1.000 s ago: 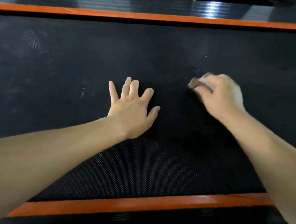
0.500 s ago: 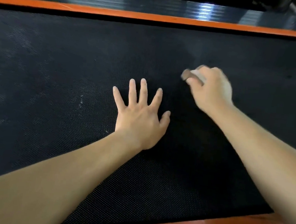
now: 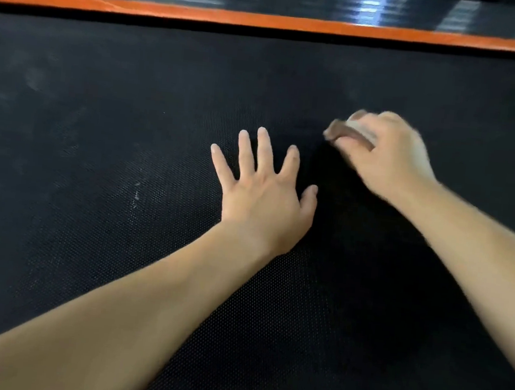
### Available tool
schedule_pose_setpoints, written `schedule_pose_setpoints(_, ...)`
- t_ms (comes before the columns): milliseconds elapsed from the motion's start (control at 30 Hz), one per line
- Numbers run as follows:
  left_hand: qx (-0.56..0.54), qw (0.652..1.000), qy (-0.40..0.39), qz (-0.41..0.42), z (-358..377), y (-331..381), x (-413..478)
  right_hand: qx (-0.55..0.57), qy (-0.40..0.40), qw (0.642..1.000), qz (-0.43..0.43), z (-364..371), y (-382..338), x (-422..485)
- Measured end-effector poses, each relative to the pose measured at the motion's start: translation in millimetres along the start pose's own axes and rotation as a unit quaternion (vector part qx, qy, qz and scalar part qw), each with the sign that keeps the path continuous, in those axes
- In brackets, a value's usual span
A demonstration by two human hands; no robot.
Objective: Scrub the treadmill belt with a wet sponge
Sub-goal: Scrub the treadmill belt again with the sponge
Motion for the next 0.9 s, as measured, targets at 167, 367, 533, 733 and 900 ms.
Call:
schedule_pose_setpoints(167, 0.002, 0.998, 0.03, -0.05, 11, 12, 13, 0.005, 0.078, 0.992, 0.1, -5, 30, 40)
schedule_pose_setpoints(367, 0.035, 0.996, 0.064, -0.057, 16, 12, 14, 0.024, 0.01, 0.998, -0.064, -7, 23, 47)
schedule_pose_setpoints(533, 0.042, 0.996, 0.059, -0.06, 16, 13, 13, 0.021, 0.054, 0.998, 0.001, 8, 22, 80)
schedule_pose_setpoints(733, 0.036, 0.996, 0.054, -0.063, 15, 13, 13, 0.04, 0.032, 0.997, -0.063, -2, 27, 97)
schedule_pose_setpoints(900, 0.043, 0.995, 0.063, -0.07, 16, 13, 12, 0.051, 0.038, 0.997, -0.051, 16, 16, 97)
Point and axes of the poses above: each hand's wrist, its own x-axis towards the middle knuckle, its own z-axis out of the palm, y = z × x, the point moved 4 cm from there along x, towards the middle knuckle, and after that the axes turned 5 degrees about -y, right-handed, at the moved point
